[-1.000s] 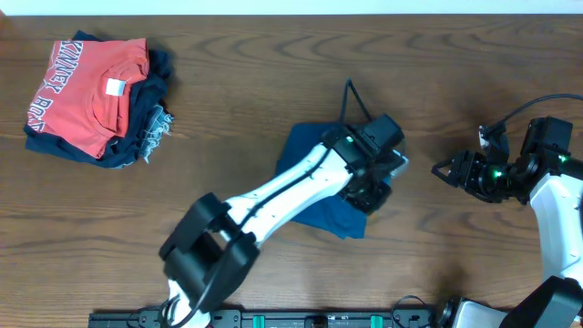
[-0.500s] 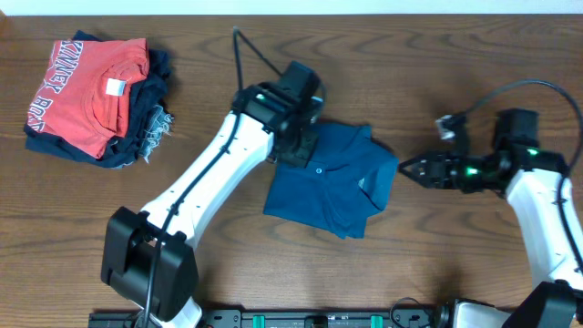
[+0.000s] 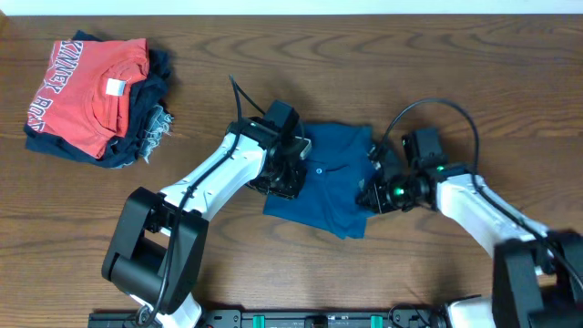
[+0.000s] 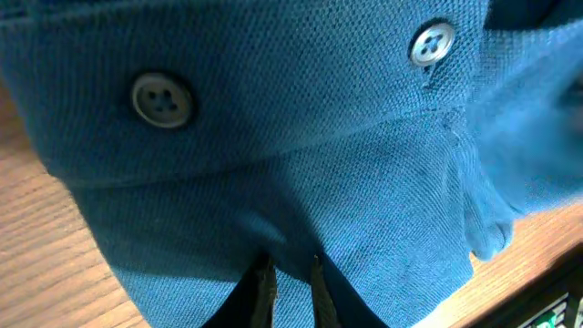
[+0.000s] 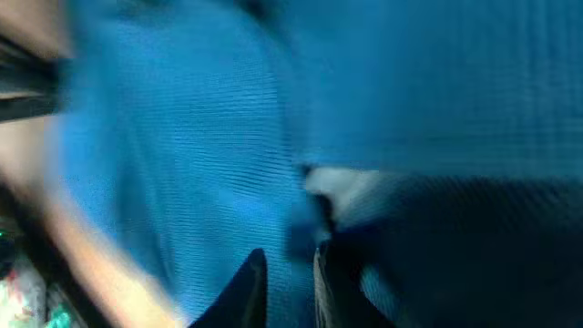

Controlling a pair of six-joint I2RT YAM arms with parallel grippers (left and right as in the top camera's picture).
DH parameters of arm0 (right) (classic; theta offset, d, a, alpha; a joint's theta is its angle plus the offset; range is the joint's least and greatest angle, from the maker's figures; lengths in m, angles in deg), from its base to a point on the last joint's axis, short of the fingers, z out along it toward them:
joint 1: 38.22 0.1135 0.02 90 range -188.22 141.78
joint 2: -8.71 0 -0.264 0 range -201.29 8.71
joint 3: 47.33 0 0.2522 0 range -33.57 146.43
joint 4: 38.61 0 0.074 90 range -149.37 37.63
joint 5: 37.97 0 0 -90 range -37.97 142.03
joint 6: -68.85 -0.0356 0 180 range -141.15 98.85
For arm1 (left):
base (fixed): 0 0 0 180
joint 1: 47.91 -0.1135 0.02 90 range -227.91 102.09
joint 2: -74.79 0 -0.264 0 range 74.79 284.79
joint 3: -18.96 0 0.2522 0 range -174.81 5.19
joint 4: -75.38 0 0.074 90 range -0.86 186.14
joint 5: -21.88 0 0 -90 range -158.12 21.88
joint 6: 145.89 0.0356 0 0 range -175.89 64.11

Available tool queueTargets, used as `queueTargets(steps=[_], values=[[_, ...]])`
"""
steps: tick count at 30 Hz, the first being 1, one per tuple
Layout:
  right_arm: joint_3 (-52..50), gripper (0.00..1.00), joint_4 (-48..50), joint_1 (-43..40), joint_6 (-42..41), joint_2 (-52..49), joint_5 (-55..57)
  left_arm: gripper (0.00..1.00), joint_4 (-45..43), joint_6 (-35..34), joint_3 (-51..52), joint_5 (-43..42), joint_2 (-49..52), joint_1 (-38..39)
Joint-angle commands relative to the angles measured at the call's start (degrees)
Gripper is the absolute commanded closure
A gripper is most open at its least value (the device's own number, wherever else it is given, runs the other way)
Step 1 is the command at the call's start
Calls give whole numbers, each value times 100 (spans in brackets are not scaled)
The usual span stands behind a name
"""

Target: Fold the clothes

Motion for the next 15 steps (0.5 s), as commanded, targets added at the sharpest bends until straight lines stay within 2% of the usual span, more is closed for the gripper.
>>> queueTargets(steps=[1, 2, 4, 6, 8, 10, 15], values=[[-208, 87, 262, -20, -811, -323, 310, 83, 118, 55, -249, -120, -74, -33], [-216, 87, 321, -26, -828, -380, 310, 83, 175, 57, -337, -118, -116, -42], [-212, 89, 376, -26, -844, -417, 302, 76, 240, 59, -518, -98, -249, -85], [-186, 88, 339, -26, -839, -334, 284, 64, 240, 57, -643, -33, -400, -177], [-170, 88, 302, -26, -839, -227, 282, 56, 240, 57, -660, 57, -492, -271], [-155, 88, 221, -26, -839, -15, 278, 53, 328, -17, -660, 28, -525, -411], [-140, 87, 63, -26, -839, 883, 280, 53, 678, -247, -577, -295, -522, -640]])
